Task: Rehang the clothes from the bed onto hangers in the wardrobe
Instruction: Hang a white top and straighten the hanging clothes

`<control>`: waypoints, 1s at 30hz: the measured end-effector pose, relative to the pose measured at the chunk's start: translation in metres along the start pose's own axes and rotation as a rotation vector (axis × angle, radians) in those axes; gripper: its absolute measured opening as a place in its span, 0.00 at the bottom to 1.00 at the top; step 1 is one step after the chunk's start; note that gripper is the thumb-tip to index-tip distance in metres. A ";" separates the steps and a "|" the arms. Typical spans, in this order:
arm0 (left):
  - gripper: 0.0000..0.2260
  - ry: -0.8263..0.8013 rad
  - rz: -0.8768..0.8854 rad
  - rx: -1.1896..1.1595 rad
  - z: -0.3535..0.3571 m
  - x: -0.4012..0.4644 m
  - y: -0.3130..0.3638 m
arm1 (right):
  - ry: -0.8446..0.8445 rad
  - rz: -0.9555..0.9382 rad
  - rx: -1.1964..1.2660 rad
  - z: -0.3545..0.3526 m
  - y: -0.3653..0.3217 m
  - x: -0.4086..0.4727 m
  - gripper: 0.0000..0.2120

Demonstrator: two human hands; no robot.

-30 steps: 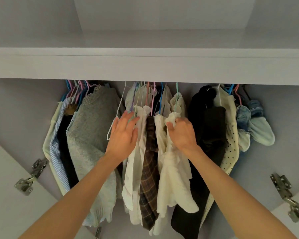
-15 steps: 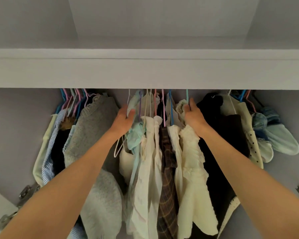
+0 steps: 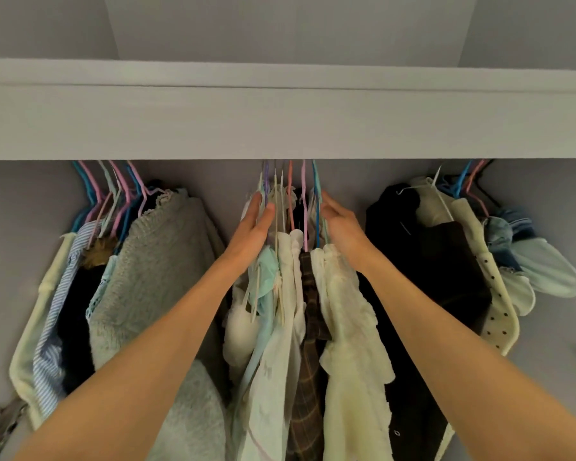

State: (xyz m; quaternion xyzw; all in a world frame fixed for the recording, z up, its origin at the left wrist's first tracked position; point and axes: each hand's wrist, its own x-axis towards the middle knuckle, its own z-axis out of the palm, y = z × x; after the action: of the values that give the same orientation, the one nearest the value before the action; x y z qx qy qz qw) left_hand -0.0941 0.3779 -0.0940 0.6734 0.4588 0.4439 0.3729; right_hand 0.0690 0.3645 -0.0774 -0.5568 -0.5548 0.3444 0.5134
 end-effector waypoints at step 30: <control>0.23 -0.224 0.262 0.266 0.202 -0.022 0.094 | 0.317 -0.213 -0.993 -0.192 0.075 -0.100 0.28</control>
State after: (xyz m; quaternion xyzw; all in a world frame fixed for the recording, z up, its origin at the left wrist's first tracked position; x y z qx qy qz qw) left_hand 0.1184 0.3101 -0.0803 0.8156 0.3778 0.3465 0.2683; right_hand 0.2574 0.2412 -0.1222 -0.7187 -0.6201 -0.1021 0.2977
